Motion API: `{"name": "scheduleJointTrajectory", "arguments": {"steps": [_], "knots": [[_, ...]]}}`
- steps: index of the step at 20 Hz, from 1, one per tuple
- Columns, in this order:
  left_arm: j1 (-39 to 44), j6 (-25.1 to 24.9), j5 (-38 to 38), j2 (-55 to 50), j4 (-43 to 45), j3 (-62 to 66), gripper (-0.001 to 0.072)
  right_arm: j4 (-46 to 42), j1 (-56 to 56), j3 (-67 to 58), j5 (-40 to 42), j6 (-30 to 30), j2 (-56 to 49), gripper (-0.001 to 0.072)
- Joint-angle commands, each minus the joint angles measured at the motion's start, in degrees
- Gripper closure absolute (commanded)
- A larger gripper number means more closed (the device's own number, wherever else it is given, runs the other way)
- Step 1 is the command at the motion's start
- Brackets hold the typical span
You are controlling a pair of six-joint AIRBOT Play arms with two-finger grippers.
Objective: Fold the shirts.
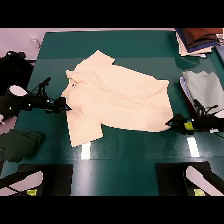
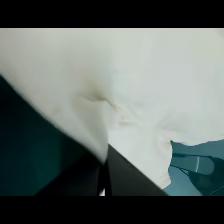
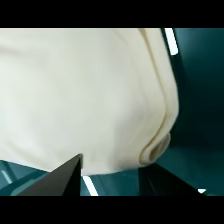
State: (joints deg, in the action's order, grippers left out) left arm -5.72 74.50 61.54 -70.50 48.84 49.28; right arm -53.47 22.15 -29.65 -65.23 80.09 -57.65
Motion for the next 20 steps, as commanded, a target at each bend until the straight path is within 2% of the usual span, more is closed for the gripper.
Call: {"name": "scheduleJointTrajectory", "arguments": {"steps": [1, 6, 10, 14, 15, 16, 20], "knots": [[0.02, -0.02, 0.02, 0.04, 0.0, 0.07, 0.0678, 0.9, -4.87, -1.03, 6.16, 1.05, 0.07, 0.0393], [0.02, -0.02, 0.02, 0.04, 0.02, 0.07, 0.0678, 0.57, -5.99, -1.09, 4.98, 1.05, 0.09, 0.0399], [0.02, -0.07, 0.59, 0.04, 0.04, 0.07, 0.0678, -4.66, -6.01, -1.03, 3.67, 3.48, 0.09, 0.0399], [0.02, -0.04, 0.31, 0.04, 0.02, 0.07, 0.0678, -4.52, -6.01, -1.03, 4.37, 3.48, -1.75, 0.0411], [0.02, -0.04, 0.15, 0.04, 0.02, 0.07, 0.0678, -4.5, -6.03, -1.05, 4.39, 3.37, -3.02, 0.0512], [0.02, -0.02, 0.17, 0.07, 0.02, 0.09, 0.0679, -4.5, -6.08, -1.07, 4.37, 2.47, -4.07, 0.0676], [-0.15, 0.2, -0.48, 7.21, 0.28, 2.93, 0.0679, -4.55, -6.01, -5.33, 1.97, -0.96, 0.79, 0.0694]]}}
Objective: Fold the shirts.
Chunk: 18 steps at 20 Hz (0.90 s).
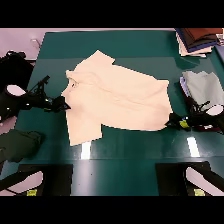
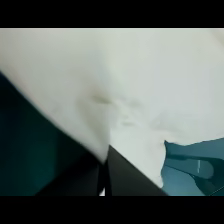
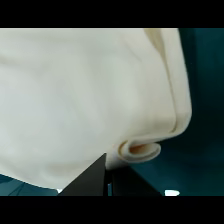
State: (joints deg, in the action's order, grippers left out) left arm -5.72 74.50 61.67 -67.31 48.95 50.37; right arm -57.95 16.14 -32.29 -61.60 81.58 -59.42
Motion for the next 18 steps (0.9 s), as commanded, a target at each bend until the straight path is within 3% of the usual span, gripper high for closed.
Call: {"name": "scheduleJointTrajectory", "arguments": {"steps": [1, 6, 9, 12, 15, 18], "knots": [[-0.15, 0.5, -0.15, 7.28, 0.52, 4.63, 0.068, -0.07, 0.0, -5.95, -2.49, -3.08, 5.57, 0.0694], [-0.15, 3.23, 1.03, 20.87, 0.26, 30.62, 0.0679, -1.79, 0.13, -35.58, -2.43, -3.23, 18.88, 0.0694], [-0.15, 3.67, 0.44, 23.93, 0.48, 51.12, 0.068, -7.02, 0.13, -54.14, -2.64, -3.21, 20.98, 0.0694], [-0.15, 7.43, -0.04, 23.87, 3.26, 68.02, 0.068, -11.63, 0.13, -66.29, -5.11, -2.99, 21.2, 0.0694], [-0.15, 8.22, -3.5, 23.87, 6.43, 73.96, 0.0681, -12.61, 0.13, -75.45, -12.98, -2.51, 18.27, 0.0695], [-0.15, 9.6, -2.73, 23.06, 7.89, 70.64, 0.068, -12.61, 0.13, -82.82, -21.86, -1.84, 12.81, 0.0695]]}}
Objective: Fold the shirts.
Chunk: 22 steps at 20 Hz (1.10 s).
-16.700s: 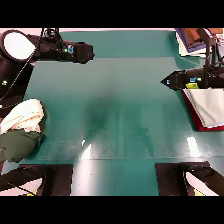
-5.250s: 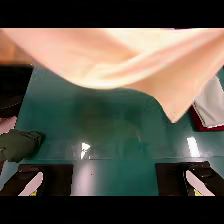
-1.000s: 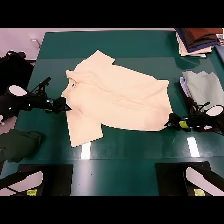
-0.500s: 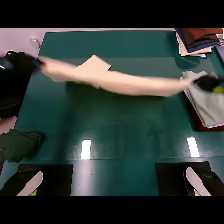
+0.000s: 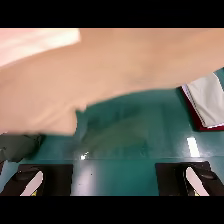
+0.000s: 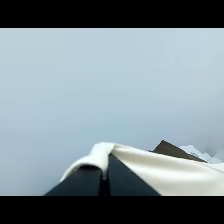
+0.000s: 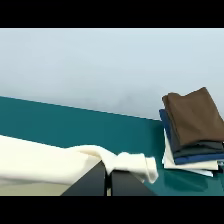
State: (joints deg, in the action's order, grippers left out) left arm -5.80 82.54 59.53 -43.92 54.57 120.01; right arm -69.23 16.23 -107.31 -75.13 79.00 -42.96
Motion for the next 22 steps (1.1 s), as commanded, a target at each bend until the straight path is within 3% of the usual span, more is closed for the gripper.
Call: {"name": "scheduleJointTrajectory", "arguments": {"steps": [1, 6, 12, 17, 22], "knots": [[-0.07, 1.7, 0.68, -0.92, 2.21, -1.88, 0.0681, -1.29, 0.04, -9.68, -10.6, 1.16, -6.08, 0.0695], [-0.04, 2.86, 10.4, -10.86, 1.84, -19.85, 0.0679, -1.27, -0.2, -4.0, -13.9, 1.95, -17.7, 0.0695], [2.91, -2.32, 8.2, -31.21, 2.05, -35.5, 0.0679, -1.46, -4.85, 14.56, -8.66, 1.88, -35.78, 0.0696], [4.15, -0.94, 0.15, -47.76, 1.18, -32.94, 0.0679, -0.85, -6.34, 12.31, -1.16, 1.97, -51.28, 0.0695], [2.89, -0.13, 2.25, -51.6, 1.38, -24.81, 0.0678, -1.53, -7.91, 1.53, -1.57, 1.64, -56.5, 0.0696]]}}
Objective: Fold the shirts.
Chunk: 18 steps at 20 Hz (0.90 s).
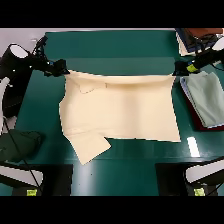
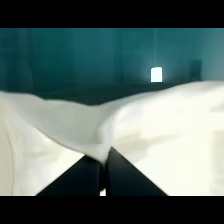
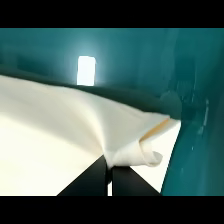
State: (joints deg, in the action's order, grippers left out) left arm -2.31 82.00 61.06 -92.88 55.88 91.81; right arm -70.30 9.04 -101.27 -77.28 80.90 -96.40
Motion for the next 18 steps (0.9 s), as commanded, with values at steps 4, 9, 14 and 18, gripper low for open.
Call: {"name": "scheduleJointTrajectory", "arguments": {"steps": [4, 9, 14, 18], "knots": [[-2.73, -1.14, 11.26, -2.58, 2.95, 4.09, 0.0678, -0.46, 0.26, -2.08, -4.07, -1.99, -0.57, 0.0696], [-1.73, -1.51, 12.81, -2.6, 5.05, -3.76, 0.0678, -0.2, -0.48, 13.44, 2.25, -1.97, 5.18, 0.0695], [-1.44, 1.81, 12.5, -2.56, 5.25, -9.44, 0.0069, -0.09, -2.05, 19.61, 5.11, -1.64, 7.39, 0.041], [-1.22, 2.73, 16.92, 1.73, 6.32, -11.21, 0.0044, 0.15, -1.92, 19.65, 2.1, -1.68, 12.96, 0.0331]]}}
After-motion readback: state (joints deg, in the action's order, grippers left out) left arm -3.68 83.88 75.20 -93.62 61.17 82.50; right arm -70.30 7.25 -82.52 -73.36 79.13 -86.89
